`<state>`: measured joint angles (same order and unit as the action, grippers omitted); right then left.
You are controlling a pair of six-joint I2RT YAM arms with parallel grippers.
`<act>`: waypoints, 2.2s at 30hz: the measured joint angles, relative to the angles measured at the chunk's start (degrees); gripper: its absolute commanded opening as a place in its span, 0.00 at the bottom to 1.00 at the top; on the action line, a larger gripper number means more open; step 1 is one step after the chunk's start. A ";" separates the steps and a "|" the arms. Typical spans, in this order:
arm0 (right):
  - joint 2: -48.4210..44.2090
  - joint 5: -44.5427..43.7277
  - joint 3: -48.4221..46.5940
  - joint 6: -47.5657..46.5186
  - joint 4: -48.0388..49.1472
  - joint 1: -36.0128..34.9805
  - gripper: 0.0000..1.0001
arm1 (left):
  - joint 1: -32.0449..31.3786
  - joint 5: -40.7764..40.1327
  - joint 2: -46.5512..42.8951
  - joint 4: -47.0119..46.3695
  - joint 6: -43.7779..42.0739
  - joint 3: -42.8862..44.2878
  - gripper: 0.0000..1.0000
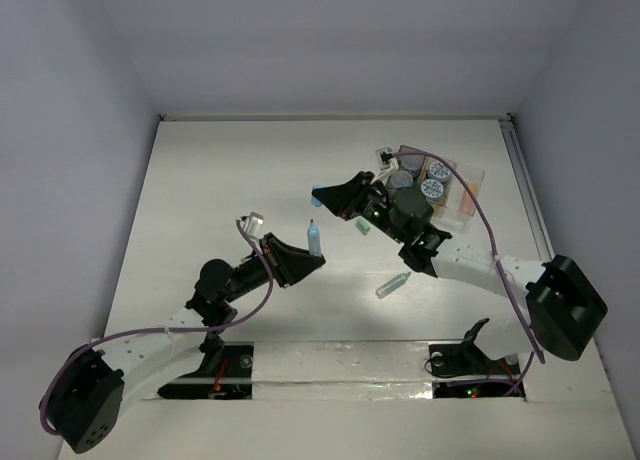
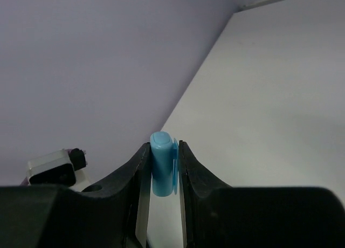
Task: Sort the stationery into containers
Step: Close the pen cap on the pen.
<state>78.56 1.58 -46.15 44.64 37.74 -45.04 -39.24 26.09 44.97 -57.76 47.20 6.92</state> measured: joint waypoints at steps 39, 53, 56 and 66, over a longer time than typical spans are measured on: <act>-0.42 10.12 4.52 6.49 13.77 -0.04 0.00 | 0.37 1.07 1.49 -2.27 1.53 0.85 0.00; -3.89 11.76 5.86 4.94 13.14 -0.96 0.00 | 0.37 1.14 2.05 -1.62 1.31 1.60 0.00; -3.82 11.98 5.86 4.63 12.39 -1.27 0.00 | 0.37 1.22 2.08 -1.55 1.31 1.60 0.00; -1.77 13.29 5.75 3.67 11.02 -1.90 0.00 | 0.42 1.31 2.05 -0.76 1.29 1.60 0.00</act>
<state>76.79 14.87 -40.40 48.31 48.75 -46.94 -38.83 27.40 47.03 -58.52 48.49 8.51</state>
